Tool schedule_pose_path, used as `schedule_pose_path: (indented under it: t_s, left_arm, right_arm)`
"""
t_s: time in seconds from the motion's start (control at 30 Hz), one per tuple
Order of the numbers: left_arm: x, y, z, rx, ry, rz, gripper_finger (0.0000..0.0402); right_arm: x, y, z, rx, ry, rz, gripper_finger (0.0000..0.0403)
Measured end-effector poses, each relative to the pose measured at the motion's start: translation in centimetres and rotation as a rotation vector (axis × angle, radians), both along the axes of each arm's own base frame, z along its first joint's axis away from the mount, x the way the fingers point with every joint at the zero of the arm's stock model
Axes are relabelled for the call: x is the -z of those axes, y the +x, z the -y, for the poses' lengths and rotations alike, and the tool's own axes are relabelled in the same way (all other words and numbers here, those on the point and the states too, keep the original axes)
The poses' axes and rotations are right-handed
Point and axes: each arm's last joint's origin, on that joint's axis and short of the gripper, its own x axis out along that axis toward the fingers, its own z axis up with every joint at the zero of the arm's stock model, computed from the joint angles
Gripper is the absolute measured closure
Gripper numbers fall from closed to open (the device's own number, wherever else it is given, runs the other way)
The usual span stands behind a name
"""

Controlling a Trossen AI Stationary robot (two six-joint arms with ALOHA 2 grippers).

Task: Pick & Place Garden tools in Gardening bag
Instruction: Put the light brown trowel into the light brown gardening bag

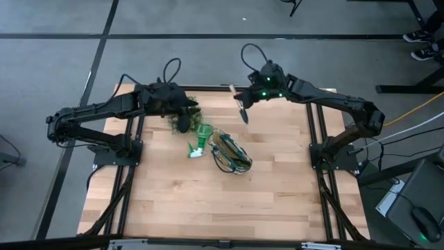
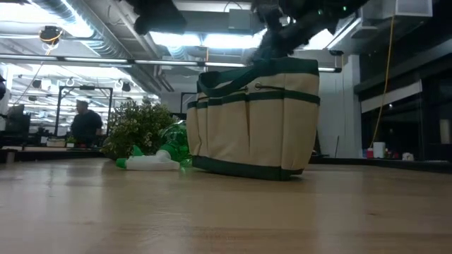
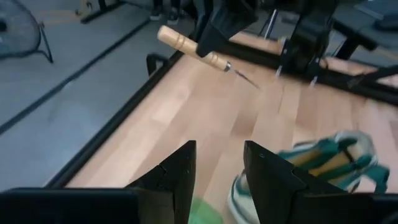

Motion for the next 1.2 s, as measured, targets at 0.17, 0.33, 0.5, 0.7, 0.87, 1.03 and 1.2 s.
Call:
schedule_pose_path:
  t_s: [0.17,0.33,0.5,0.7,0.87,1.03,1.2]
  left_arm:
    - [-0.3,0.1,0.0,0.0,0.01,0.034,0.0272]
    - [-0.7,0.3,-0.1,0.015,0.068,0.057,0.0272]
    - [-1.5,0.6,-0.2,0.024,0.12,0.133,0.0272]
    - [-2.2,0.7,-0.2,0.023,0.142,0.198,0.0272]
    - [-2.2,0.8,-0.2,0.019,0.13,0.21,0.0272]
    - [-2.4,0.8,-0.2,-0.001,0.078,0.249,0.0272]
    - [-2.9,0.9,-0.1,0.032,0.049,0.318,0.0272]
  right_arm:
    - [-2.7,1.1,-1.1,-0.058,-0.083,0.118,0.0345]
    - [-4.1,1.8,-2.3,-0.095,-0.119,0.185,0.0345]
    - [-4.4,2.4,-3.6,-0.142,-0.138,0.212,0.0345]
    - [-4.5,2.8,-4.7,-0.156,-0.184,0.211,0.0345]
    - [-4.5,3.0,-5.7,-0.206,-0.227,0.208,0.0345]
    - [-4.6,3.3,-6.8,-0.24,-0.288,0.211,0.0345]
    - [-4.8,3.5,-7.1,-0.26,-0.326,0.23,0.0345]
